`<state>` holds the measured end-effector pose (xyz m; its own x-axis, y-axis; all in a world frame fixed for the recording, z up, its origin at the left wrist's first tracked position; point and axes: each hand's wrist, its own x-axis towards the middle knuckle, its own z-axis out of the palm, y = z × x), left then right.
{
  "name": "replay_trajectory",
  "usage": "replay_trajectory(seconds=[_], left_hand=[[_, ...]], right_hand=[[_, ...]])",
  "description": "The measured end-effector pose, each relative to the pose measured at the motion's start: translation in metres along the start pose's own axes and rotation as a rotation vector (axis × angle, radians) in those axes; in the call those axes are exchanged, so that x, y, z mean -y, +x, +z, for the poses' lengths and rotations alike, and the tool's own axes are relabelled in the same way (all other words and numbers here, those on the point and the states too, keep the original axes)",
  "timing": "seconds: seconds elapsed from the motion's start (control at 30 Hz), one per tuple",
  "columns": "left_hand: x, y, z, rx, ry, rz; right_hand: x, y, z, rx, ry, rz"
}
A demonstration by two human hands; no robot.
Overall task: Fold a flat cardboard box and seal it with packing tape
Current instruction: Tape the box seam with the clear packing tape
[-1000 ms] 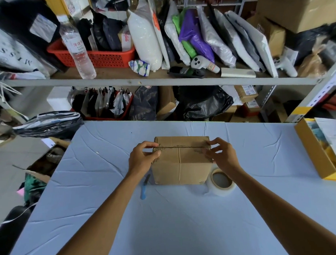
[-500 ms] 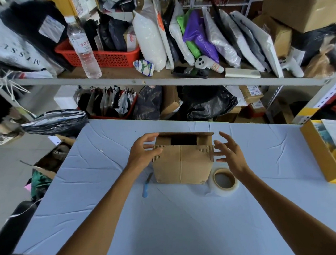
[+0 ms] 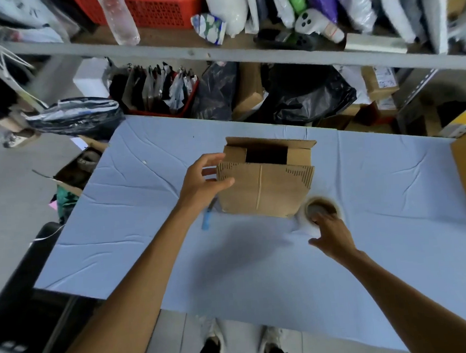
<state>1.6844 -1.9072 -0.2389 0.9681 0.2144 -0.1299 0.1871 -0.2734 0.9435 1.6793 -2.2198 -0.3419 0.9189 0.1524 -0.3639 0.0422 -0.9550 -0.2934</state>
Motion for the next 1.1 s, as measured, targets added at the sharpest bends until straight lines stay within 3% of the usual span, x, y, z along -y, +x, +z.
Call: replay_trajectory(seconds=[0.07, 0.2, 0.5, 0.7, 0.77, 0.87, 1.0, 1.1], left_hand=[[0.002, -0.002, 0.001, 0.0, -0.005, 0.0], [0.0, -0.002, -0.001, 0.023, 0.006, -0.001], [-0.021, 0.011, -0.005, 0.116, 0.076, 0.034], [-0.072, 0.013, 0.006, 0.093, 0.113, 0.343], [-0.096, 0.01, 0.01, 0.172, 0.145, 0.477], [-0.127, 0.001, 0.014, 0.326, 0.168, 0.579], [-0.142, -0.014, 0.011, 0.491, 0.146, 0.556], [-0.13, -0.025, 0.006, 0.487, 0.091, 0.473]], right_hand=[[-0.001, 0.002, 0.004, -0.029, -0.042, 0.01], [0.006, 0.004, -0.009, -0.105, 0.107, 0.026], [0.023, -0.001, -0.12, -0.378, 0.385, 0.128], [0.056, -0.026, -0.201, -0.591, 0.611, 0.026], [0.072, -0.028, -0.222, -0.559, 0.602, -0.063], [0.106, -0.032, -0.237, -0.382, 0.619, -0.134], [0.134, -0.029, -0.231, -0.181, 0.483, -0.2], [0.147, -0.03, -0.223, -0.092, 0.511, -0.22]])
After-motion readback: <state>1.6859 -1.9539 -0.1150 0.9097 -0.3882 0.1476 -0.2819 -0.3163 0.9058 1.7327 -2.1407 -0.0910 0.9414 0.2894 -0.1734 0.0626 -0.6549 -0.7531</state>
